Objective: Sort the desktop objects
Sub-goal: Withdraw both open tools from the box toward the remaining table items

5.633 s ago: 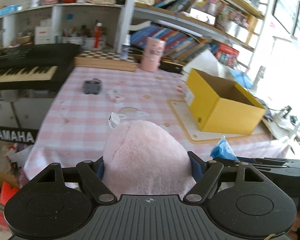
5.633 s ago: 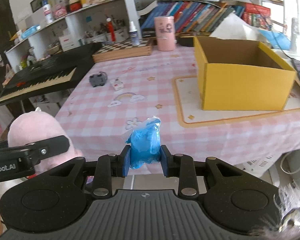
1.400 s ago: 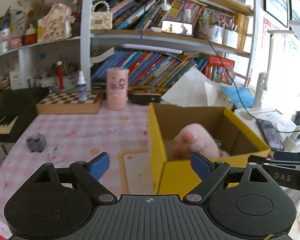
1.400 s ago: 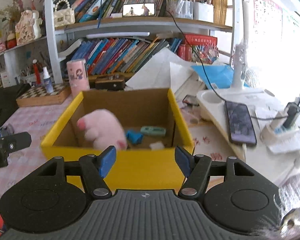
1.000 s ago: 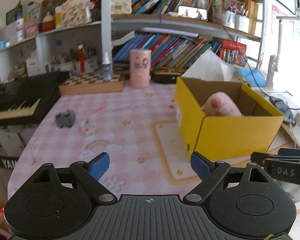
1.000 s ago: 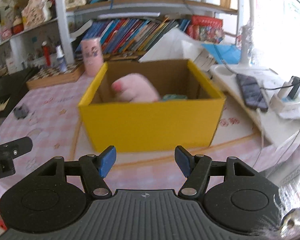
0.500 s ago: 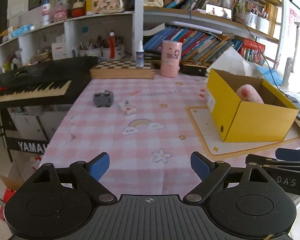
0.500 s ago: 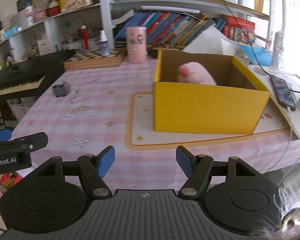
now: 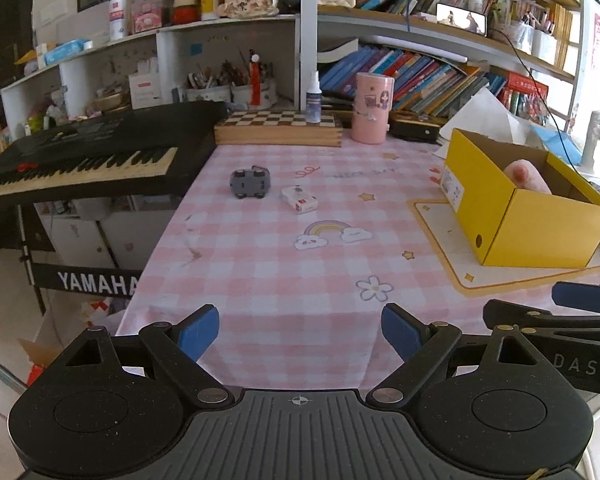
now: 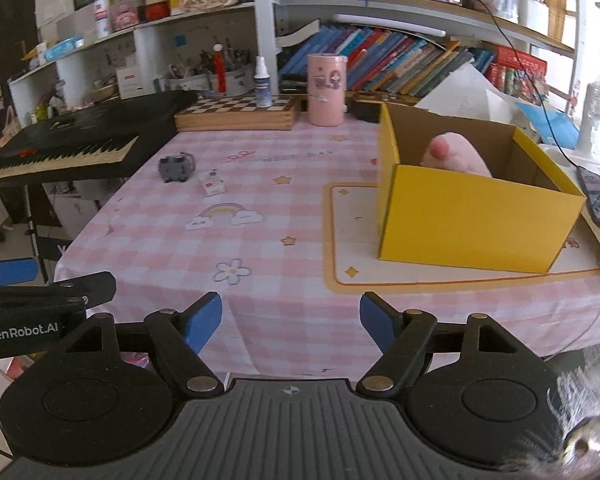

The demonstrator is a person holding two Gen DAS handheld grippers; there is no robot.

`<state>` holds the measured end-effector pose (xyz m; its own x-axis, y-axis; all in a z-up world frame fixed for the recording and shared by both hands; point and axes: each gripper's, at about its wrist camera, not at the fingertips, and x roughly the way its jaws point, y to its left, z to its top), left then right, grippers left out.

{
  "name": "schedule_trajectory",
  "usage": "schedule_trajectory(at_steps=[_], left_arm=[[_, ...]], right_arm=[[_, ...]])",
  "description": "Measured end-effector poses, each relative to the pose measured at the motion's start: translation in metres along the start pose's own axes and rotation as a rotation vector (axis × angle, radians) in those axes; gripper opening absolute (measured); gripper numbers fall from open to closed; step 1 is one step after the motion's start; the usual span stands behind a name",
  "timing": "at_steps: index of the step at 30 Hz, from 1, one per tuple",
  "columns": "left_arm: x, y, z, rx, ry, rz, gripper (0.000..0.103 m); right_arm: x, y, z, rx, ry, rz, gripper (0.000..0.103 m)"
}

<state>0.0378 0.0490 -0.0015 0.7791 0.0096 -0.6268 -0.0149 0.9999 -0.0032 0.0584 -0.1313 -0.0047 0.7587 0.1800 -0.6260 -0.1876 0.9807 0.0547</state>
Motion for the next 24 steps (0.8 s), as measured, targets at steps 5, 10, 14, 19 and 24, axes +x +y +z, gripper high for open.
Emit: schedule_trajectory(at_steps=[5, 10, 14, 19, 24], left_arm=[[-0.002, 0.007, -0.001, 0.011, -0.004, 0.005, 0.090], [-0.002, 0.019, -0.002, -0.001, -0.003, 0.011, 0.090], [0.000, 0.027, -0.002, -0.011, -0.002, 0.014, 0.090], [0.003, 0.039, -0.001, -0.029, 0.005, 0.029, 0.090], [0.008, 0.052, 0.001, -0.055, 0.015, 0.054, 0.090]], right_arm=[[0.000, 0.014, -0.001, -0.013, -0.006, 0.010, 0.075], [0.001, 0.025, 0.001, -0.023, -0.010, 0.019, 0.075], [0.005, 0.032, 0.003, -0.030, -0.009, 0.022, 0.075], [0.012, 0.043, 0.007, -0.047, -0.001, 0.028, 0.075], [0.020, 0.056, 0.012, -0.071, 0.012, 0.049, 0.075]])
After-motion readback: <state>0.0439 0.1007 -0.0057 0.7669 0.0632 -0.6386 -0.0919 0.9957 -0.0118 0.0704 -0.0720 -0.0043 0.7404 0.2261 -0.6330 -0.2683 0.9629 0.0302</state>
